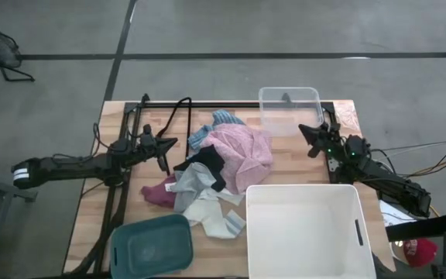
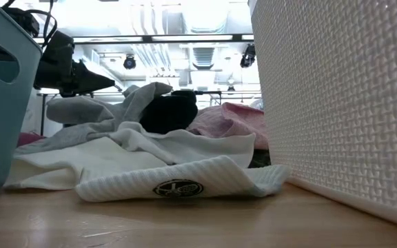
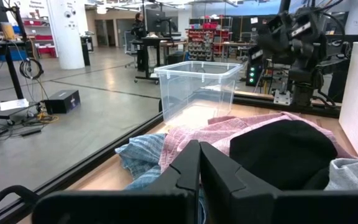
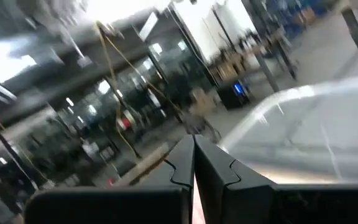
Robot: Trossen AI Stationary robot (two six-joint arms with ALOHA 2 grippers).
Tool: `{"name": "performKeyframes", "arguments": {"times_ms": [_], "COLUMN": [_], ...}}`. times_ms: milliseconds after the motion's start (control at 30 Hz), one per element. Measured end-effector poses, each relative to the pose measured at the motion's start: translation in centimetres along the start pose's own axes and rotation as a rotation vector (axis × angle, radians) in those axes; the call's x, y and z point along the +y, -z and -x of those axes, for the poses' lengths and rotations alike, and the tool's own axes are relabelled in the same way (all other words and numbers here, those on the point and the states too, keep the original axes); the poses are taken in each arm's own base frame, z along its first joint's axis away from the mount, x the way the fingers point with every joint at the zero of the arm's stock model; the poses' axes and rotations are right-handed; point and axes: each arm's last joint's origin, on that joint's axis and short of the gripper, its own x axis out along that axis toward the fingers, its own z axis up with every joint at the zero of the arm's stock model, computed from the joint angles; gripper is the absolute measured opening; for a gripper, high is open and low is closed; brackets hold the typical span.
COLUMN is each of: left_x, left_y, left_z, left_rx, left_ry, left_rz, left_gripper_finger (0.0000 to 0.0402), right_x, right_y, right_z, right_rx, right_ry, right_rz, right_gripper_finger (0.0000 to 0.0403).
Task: Pick & Place Cloths
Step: Put the black boxer into the transparent bin
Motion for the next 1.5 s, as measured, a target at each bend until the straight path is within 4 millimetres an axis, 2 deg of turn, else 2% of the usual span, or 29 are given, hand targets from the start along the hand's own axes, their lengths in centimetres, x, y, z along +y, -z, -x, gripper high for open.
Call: {"name": "performKeyframes", "arguments": {"times_ms": [100, 233, 333, 500, 700, 867, 1100, 1267, 1500], "left_x": [0.0, 0.0, 0.0, 0.0, 0.0, 0.0, 0.0, 0.0, 0.0], "left_y": [0.0, 0.0, 0.0, 0.0, 0.0, 0.0, 0.0, 0.0, 0.0], "left_z": [0.0, 0.0, 0.0, 0.0, 0.0, 0.0, 0.0, 0.0, 0.0], "left_rx": [0.0, 0.001, 0.001, 0.001, 0.001, 0.0, 0.0, 0.0, 0.0], "left_ry": [0.0, 0.001, 0.0, 0.0, 0.001, 0.001, 0.0, 0.0, 0.0], "left_rz": [0.0, 0.0, 0.0, 0.0, 0.0, 0.0, 0.0, 0.0, 0.0], "left_gripper_finger": [0.0014, 0.0014, 0.0014, 0.0014, 0.0014, 0.0014, 0.0014, 0.0014, 0.0014], "right_x": [0.8, 1.6, 2.4, 3.5, 5.5, 7.8, 11.1, 13.2, 16.2], "right_y": [-1.0, -1.8, -2.3, -2.8, -3.3, -4.2, -4.6, -3.6, -1.1], "right_z": [0.1, 0.1, -0.2, -2.0, -5.9, -9.7, -14.5, -17.8, -22.3], "right_rx": [-0.087, -0.107, -0.028, 0.11, 0.267, 0.37, 0.566, 0.667, 0.816], "right_ry": [-0.104, -0.248, -0.319, -0.325, -0.293, -0.283, -0.267, -0.218, -0.24], "right_rz": [-0.009, -0.058, -0.109, -0.146, -0.122, -0.016, 0.155, 0.262, 0.413], "right_gripper_finger": [0.0009, 0.0008, 0.0008, 0.0009, 0.0009, 0.0009, 0.0013, 0.0057, 0.0166]}}
